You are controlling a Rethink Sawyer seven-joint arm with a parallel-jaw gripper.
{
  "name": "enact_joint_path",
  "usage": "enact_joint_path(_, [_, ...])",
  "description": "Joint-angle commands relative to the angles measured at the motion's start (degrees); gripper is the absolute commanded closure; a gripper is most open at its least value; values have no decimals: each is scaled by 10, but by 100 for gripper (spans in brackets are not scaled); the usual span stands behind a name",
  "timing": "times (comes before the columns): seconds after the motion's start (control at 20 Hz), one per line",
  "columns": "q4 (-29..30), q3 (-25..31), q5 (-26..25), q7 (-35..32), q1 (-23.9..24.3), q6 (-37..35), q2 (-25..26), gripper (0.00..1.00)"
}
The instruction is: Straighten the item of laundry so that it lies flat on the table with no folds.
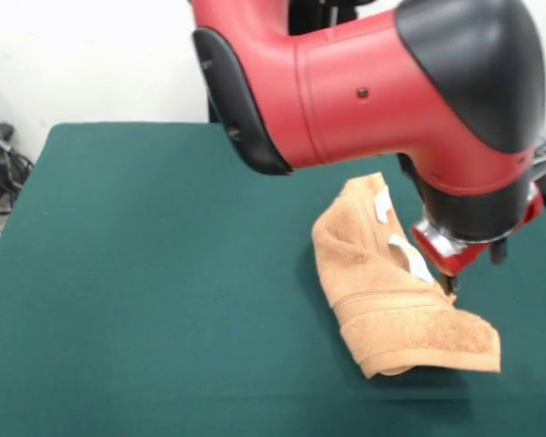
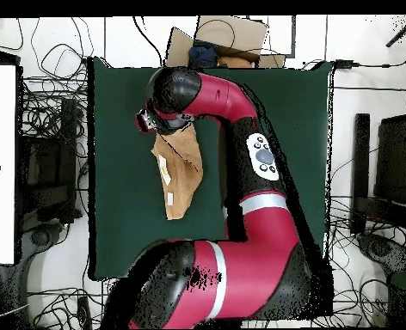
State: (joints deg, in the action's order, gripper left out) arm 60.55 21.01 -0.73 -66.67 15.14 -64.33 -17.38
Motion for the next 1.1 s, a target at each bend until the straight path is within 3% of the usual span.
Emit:
enact_joint_path(0.05, [-35, -36, 17, -200, -29, 14, 45, 0])
enact_joint_path(0.55, [-106, -52, 6, -243, -60, 34, 98, 0])
enact_joint_path(1.1, [-218, -84, 2, -287, -97, -8, 150, 0])
